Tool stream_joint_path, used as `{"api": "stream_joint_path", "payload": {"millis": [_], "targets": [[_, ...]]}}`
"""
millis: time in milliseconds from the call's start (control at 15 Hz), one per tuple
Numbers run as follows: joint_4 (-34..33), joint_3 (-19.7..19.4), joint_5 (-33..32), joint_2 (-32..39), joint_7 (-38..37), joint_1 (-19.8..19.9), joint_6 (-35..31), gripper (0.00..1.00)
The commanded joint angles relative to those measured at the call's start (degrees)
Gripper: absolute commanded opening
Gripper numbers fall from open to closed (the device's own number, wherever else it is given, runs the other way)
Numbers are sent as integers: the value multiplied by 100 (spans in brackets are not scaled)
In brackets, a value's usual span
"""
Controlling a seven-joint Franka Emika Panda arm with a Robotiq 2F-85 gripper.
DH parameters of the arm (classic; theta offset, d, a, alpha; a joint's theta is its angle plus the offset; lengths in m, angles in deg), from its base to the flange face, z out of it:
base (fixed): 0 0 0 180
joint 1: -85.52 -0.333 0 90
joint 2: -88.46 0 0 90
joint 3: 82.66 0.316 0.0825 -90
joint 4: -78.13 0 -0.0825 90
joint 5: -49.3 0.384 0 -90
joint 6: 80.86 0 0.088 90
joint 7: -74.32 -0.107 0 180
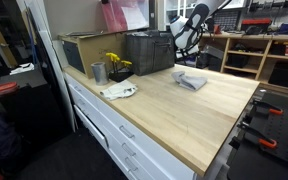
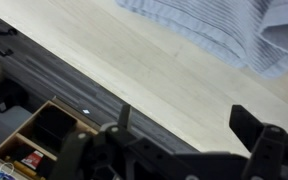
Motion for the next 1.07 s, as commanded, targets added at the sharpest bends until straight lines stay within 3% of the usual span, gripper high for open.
{"api": "stream_joint_path", "payload": {"millis": [0,600,800,1000], "targets": [[388,310,11,-258,139,195,518,100],[-13,1785,1722,-240,968,1117,-35,100],[-145,2045,2247,-262,1452,1290,-154,100],[43,1808,2224,-448,1561,1164,-293,100]]}}
